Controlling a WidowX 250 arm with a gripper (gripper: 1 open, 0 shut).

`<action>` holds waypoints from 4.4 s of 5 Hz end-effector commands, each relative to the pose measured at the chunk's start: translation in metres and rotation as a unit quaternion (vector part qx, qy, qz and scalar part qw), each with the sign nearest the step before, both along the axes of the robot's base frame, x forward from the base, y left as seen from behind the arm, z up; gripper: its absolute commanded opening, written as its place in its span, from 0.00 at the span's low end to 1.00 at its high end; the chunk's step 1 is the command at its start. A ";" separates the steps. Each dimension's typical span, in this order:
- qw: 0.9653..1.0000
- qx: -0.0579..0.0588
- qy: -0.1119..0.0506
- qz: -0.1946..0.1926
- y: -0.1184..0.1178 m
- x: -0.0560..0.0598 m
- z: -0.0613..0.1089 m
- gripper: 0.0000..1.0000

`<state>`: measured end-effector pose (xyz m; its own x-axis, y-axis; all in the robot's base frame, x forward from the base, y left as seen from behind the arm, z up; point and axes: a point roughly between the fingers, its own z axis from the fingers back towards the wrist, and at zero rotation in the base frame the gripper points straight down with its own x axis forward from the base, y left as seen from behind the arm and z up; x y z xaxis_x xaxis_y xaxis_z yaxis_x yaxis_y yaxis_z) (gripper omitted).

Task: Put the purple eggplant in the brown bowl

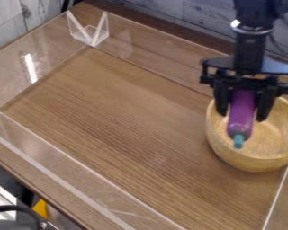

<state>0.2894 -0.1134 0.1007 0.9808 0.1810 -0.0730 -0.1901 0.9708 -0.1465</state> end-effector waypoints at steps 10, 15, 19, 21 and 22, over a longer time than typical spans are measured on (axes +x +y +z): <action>0.998 -0.002 -0.032 0.061 -0.014 -0.008 -0.020 0.00; 0.998 0.002 -0.038 0.057 -0.023 -0.002 -0.041 0.00; 0.992 0.005 -0.041 0.118 -0.016 0.034 -0.043 0.00; 0.995 0.004 -0.041 0.091 -0.018 0.033 -0.062 0.00; 0.994 0.005 -0.040 0.100 -0.010 0.031 -0.072 0.00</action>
